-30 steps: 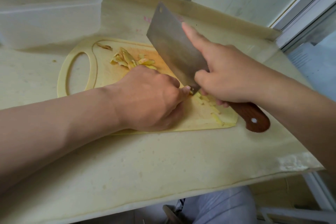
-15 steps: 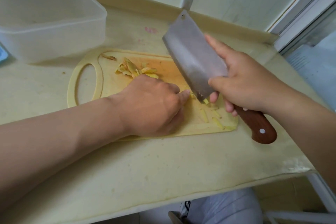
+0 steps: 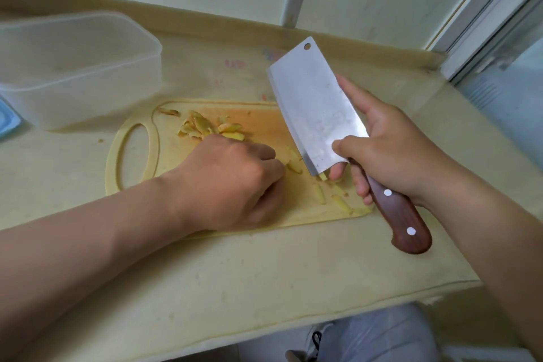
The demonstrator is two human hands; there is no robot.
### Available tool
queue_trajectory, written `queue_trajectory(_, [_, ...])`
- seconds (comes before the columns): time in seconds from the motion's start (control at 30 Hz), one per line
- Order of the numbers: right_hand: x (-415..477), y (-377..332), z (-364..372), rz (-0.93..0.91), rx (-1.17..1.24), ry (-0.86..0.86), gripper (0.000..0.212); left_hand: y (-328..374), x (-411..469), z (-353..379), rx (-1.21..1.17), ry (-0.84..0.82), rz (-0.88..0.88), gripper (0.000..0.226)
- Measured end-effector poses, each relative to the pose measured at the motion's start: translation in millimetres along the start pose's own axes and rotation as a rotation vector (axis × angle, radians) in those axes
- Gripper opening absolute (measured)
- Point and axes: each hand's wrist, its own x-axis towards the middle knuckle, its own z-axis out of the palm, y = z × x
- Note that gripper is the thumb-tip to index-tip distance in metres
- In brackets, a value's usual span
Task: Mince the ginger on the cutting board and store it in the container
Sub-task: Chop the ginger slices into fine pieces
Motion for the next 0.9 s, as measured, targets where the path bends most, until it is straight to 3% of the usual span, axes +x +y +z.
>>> queue_trajectory(0.13, [2, 1, 0, -0.018, 0.102, -0.014, 0.086, 2, 4, 0, 0.011, 0.043, -0.040, 0.027])
queue_trajectory(0.23, [5, 6, -6, -0.024, 0.294, 0.000, 0.084, 8, 12, -7, -0.155, 0.169, -0.256, 0.030])
queue_trajectory(0.3, [7, 9, -11, -0.038, 0.402, 0.027, 0.080, 13, 26, -15, -0.499, 0.281, -0.612, 0.031])
queue_trajectory(0.37, [7, 11, -13, -0.059, 0.481, 0.046, 0.077, 15, 43, -21, -1.073, 0.303, -1.065, 0.031])
queue_trajectory(0.43, [6, 12, -11, -0.080, 0.535, 0.043, 0.076, 22, 58, -27, -1.623, 0.256, -1.307, 0.040])
queue_trajectory(0.5, [6, 13, -8, -0.090, 0.562, 0.028, 0.076, 30, 64, -28, -1.892, 0.189, -1.278, 0.052])
queue_trajectory(0.57, [6, 16, -6, -0.086, 0.569, 0.013, 0.076, 38, 66, -29, -2.005, 0.096, -1.178, 0.059])
queue_trajectory(0.7, [4, 21, -8, -0.078, 0.528, 0.032, 0.080, 38, 65, -27, -2.011, 0.114, -1.178, 0.057])
queue_trajectory(0.9, [3, 34, -20, -0.042, 0.462, 0.059, 0.085, 36, 59, -29, -1.902, 0.181, -1.265, 0.036])
